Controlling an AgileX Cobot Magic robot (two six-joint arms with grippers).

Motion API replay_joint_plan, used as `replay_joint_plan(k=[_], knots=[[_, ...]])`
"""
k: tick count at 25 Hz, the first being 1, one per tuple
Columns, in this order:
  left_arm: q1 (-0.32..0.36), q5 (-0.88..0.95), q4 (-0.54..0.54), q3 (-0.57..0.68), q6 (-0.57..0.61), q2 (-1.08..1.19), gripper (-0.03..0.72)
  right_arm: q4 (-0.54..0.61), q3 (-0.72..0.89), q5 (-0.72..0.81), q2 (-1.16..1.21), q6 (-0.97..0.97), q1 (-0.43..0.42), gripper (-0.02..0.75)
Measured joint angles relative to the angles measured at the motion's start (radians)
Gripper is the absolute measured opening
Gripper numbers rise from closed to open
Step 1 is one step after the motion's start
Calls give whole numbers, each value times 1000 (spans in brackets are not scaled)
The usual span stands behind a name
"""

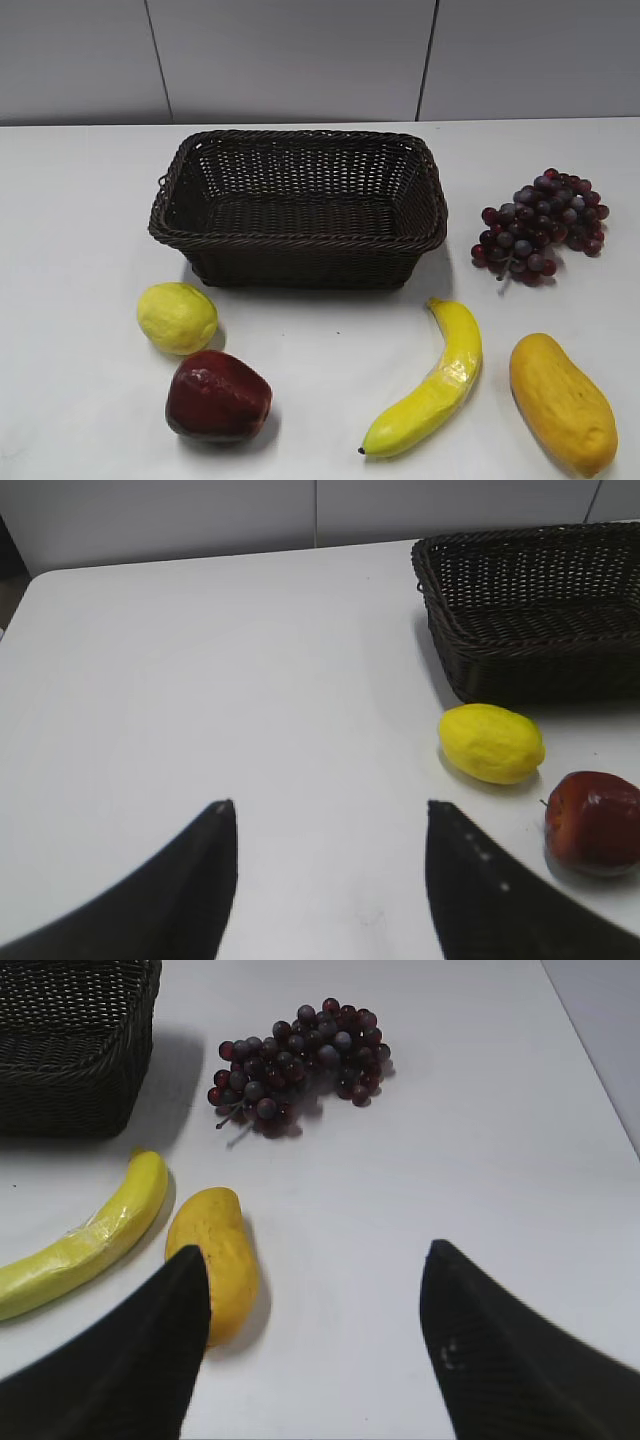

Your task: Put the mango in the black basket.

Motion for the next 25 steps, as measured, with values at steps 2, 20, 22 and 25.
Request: replay_joint_plan(k=[2,20,22,25], knots=[[0,0,0,0,0,0,454,0,0,0,0,0,0,510],[0,0,0,0,0,0,454,0,0,0,0,0,0,510],[0,0,0,0,0,0,454,1,0,0,0,0,0,523],[0,0,0,0,0,0,454,27,0,0,48,0,0,599]])
